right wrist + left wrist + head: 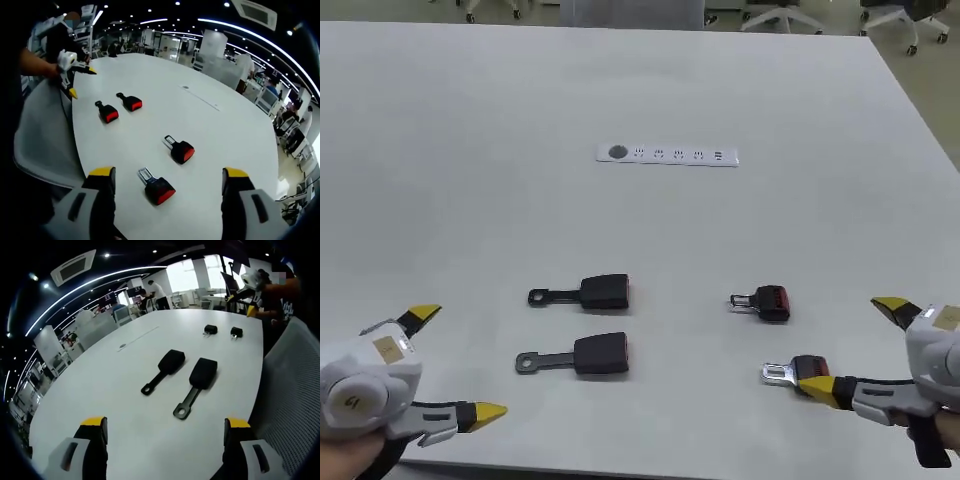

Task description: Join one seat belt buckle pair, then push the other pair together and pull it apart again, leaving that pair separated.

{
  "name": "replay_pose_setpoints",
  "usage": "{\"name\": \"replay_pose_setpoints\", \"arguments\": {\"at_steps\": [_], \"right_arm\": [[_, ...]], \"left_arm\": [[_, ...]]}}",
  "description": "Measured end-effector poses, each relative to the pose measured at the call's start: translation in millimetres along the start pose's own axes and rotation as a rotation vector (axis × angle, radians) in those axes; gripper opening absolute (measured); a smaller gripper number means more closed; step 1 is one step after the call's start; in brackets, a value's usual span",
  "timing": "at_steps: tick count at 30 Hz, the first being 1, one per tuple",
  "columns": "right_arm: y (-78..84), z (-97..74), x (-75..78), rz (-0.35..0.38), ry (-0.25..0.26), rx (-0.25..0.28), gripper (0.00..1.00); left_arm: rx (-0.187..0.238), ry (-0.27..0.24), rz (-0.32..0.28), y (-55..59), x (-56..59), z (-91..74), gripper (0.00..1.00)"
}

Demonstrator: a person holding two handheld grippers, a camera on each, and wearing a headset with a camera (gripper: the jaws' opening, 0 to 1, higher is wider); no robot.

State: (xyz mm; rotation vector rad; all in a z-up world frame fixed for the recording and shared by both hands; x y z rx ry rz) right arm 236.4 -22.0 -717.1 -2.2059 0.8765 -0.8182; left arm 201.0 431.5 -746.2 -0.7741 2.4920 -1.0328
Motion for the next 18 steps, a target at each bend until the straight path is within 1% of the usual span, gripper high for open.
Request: {"name": "replay_pose_setpoints", "arguments": {"at_steps": [3,5,6,8,10,12,13,15,16,17,18], "right_arm": [[0.0,-0.1,3.8,-0.004,0.004,0.001,0.91],[-1.0,0.1,6.0,-0.020,0.018,0.010,0.98],[-0.6,-0.1,6.1,-0.024,0.021,0.005,1.00],[-0.2,0.5,8.1,-0.041,0.033,0.008,1.00],[2.1,1.7,7.6,-0.034,0.027,0.008,1.00],[3.5,1.7,6.6,-0.043,0.025,0.002,1.00],[4.2,1.6,6.1,-0.050,0.021,-0.003,1.00],[8.2,1.4,5.1,-0.049,0.011,-0.036,1.00],[13.8,0.6,5.1,-0.021,0.004,-0.086,0.99],[15.0,0.4,5.3,-0.001,-0.002,-0.100,0.98],[13.7,0.6,7.0,-0.008,-0.008,-0.084,0.95]], "left_arm": [[-0.004,-0.004,-0.002,0.8,-0.7,-0.3,0.98],[-0.034,-0.008,0.024,3.7,-1.2,-0.4,0.97],[-0.032,-0.003,0.017,5.0,0.0,1.8,0.97],[-0.025,-0.002,0.024,4.4,0.3,3.2,0.98],[-0.026,-0.006,0.034,3.9,-0.1,2.9,0.98],[-0.034,-0.010,0.036,3.1,-0.2,2.2,0.98],[-0.035,-0.012,0.038,2.7,-0.3,2.0,0.98],[-0.044,-0.008,0.063,3.0,-0.8,2.2,0.97],[-0.059,0.006,0.077,4.0,0.5,2.6,0.97],[-0.050,0.023,0.093,2.5,2.2,3.4,0.95],[-0.047,0.040,0.120,1.0,3.6,3.5,0.92]]}}
Point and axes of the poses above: the centre of the closed fingertips' face, and the gripper's own axes: z roughly forward along the fingers, x roughly to its right, y roughly out of its underside, the point moved 5 cm from there along -z, roughly backward along the fingers, and after that the axes turned 12 degrees about y, right-handed, at the moved point
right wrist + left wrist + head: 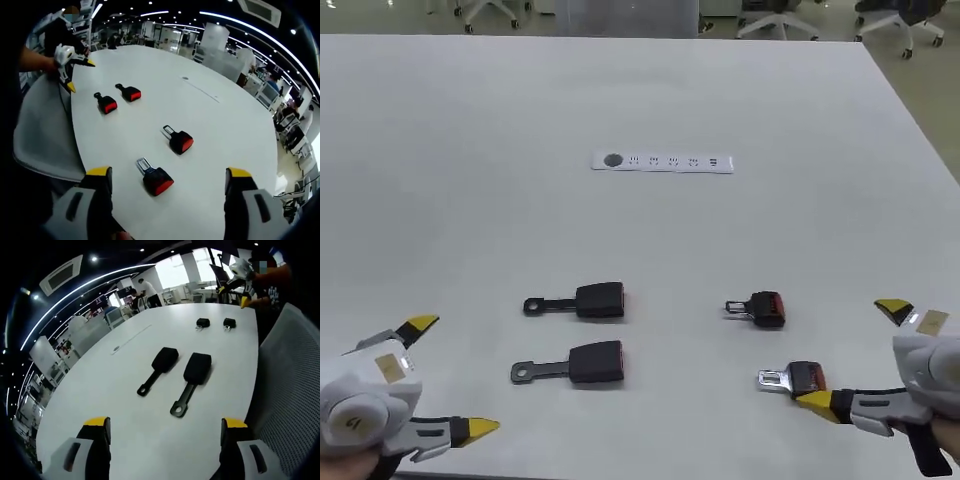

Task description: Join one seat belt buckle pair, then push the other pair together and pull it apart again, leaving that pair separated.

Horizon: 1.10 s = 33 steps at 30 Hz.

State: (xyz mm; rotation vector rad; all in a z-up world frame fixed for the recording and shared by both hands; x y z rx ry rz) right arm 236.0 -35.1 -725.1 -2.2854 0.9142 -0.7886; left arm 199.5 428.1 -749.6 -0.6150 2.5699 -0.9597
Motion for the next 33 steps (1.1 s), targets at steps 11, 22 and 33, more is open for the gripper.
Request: {"name": "replay_pose_setpoints", "arguments": {"at_steps": [11,22,33], "right_arm": [[-1.0,-6.5,4.1,-0.073,-0.082,0.028,0.61],[5.7,4.0,-10.4,-0.343,-0.210,0.011,0.50],[11.4,32.7,-16.9,-0.476,-0.323,-0.037,0.43]], "left_arm": [[-0.012,0.153,-0.018,-23.8,-12.6,22.8,0.83],[-0.087,0.286,0.100,-44.4,-1.7,60.2,0.57],[-0.122,0.368,0.113,-54.9,10.4,92.2,0.50]]}}
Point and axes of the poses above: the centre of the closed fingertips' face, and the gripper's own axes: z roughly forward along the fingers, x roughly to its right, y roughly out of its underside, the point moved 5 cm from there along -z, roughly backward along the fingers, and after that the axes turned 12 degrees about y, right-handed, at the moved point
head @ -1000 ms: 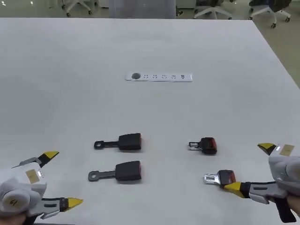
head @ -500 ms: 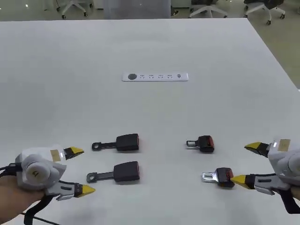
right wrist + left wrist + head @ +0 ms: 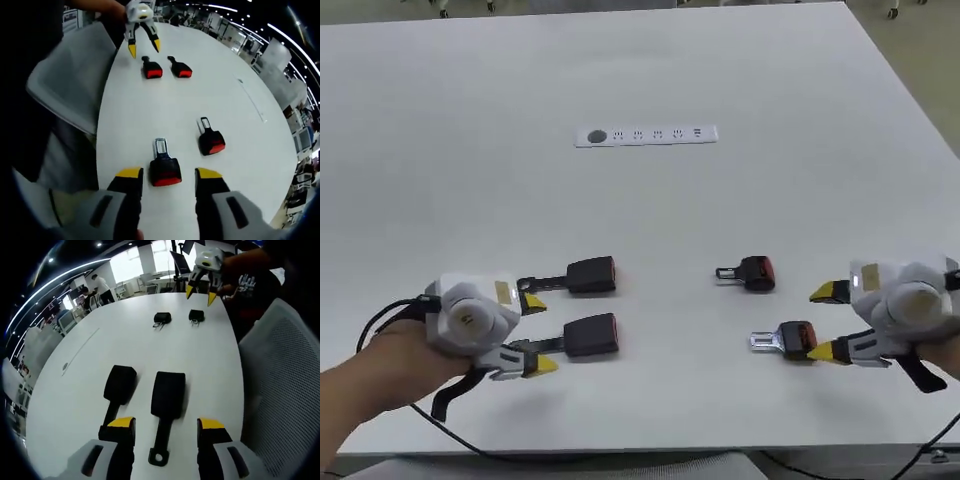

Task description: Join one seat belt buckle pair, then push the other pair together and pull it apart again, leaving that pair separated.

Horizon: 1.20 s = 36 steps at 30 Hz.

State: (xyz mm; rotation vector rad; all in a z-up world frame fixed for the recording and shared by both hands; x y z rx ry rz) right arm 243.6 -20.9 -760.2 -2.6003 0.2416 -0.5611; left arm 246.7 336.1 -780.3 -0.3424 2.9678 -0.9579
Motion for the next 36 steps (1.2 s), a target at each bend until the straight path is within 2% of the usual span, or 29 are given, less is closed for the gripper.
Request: {"name": "replay_pose_setpoints", "arguments": {"at_steps": [3,11,13,15,19,22,24,26,27,30,36], "right_arm": [[1.5,10.7,-2.7,-0.018,-0.064,-0.020,0.37],[6.5,25.4,-6.4,-0.064,-0.121,-0.067,0.36],[9.1,29.5,-8.8,-0.070,-0.149,-0.080,0.36],[13.6,35.0,-7.9,-0.073,-0.157,-0.092,0.36],[20.6,44.3,-5.2,-0.066,-0.170,-0.110,0.36],[23.1,46.9,-5.5,-0.076,-0.188,-0.117,0.36],[23.9,47.3,-4.9,-0.079,-0.194,-0.118,0.35],[24.1,47.2,-4.9,-0.090,-0.200,-0.121,0.34],[24.3,47.8,-4.8,-0.092,-0.203,-0.126,0.34],[24.9,51.2,-5.4,-0.099,-0.207,-0.143,0.34],[25.9,52.7,-4.9,-0.103,-0.221,-0.147,0.34]], "left_arm": [[-0.002,0.015,-0.012,-5.6,-2.2,7.3,0.50],[-0.038,0.053,0.009,-12.4,-7.2,20.7,0.49],[-0.048,0.072,0.022,-13.4,-7.7,26.5,0.47],[-0.045,0.082,0.025,-14.4,-8.2,30.4,0.45],[-0.072,0.103,0.045,-13.8,-8.9,39.2,0.44],[-0.097,0.136,0.062,-13.2,-7.0,44.4,0.37],[-0.113,0.118,0.102,-14.7,-9.4,44.4,0.33],[-0.123,0.128,0.111,-13.5,-9.9,45.8,0.33],[-0.142,0.130,0.133,-12.4,-10.3,46.4,0.33],[-0.169,0.129,0.145,-11.6,-9.3,49.2,0.32],[-0.175,0.143,0.166,-11.3,-9.7,48.6,0.32]]}}
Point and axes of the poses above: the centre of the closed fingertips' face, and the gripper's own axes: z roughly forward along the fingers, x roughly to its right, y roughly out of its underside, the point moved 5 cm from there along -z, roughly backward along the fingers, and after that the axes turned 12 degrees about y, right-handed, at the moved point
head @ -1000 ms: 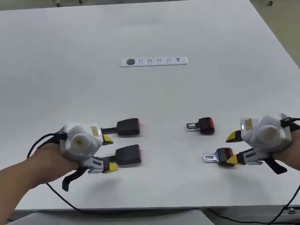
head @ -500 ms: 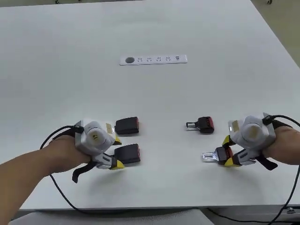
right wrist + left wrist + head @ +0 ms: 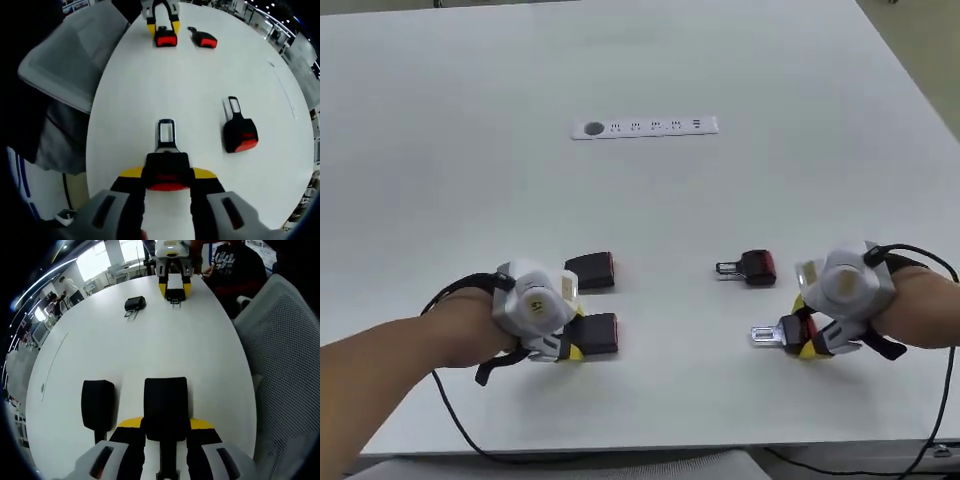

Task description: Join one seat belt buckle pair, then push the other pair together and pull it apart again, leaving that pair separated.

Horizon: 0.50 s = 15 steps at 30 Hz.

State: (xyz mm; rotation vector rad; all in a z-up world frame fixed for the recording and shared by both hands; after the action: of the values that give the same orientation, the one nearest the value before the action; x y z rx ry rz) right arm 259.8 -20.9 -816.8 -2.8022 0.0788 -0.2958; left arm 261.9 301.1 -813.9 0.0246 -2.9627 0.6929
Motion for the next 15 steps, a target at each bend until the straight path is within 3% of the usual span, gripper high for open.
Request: {"name": "replay_pose_setpoints", "arguments": {"at_steps": [5,15], "right_arm": [[0.6,0.2,-0.4,-0.003,0.000,0.009,0.34],[0.1,0.6,1.1,-0.012,-0.014,0.035,0.34]], "left_arm": [[0.014,-0.006,-0.021,1.0,-0.2,-0.4,0.32],[-0.024,0.017,-0.011,-0.2,-1.3,0.4,0.32]]}}
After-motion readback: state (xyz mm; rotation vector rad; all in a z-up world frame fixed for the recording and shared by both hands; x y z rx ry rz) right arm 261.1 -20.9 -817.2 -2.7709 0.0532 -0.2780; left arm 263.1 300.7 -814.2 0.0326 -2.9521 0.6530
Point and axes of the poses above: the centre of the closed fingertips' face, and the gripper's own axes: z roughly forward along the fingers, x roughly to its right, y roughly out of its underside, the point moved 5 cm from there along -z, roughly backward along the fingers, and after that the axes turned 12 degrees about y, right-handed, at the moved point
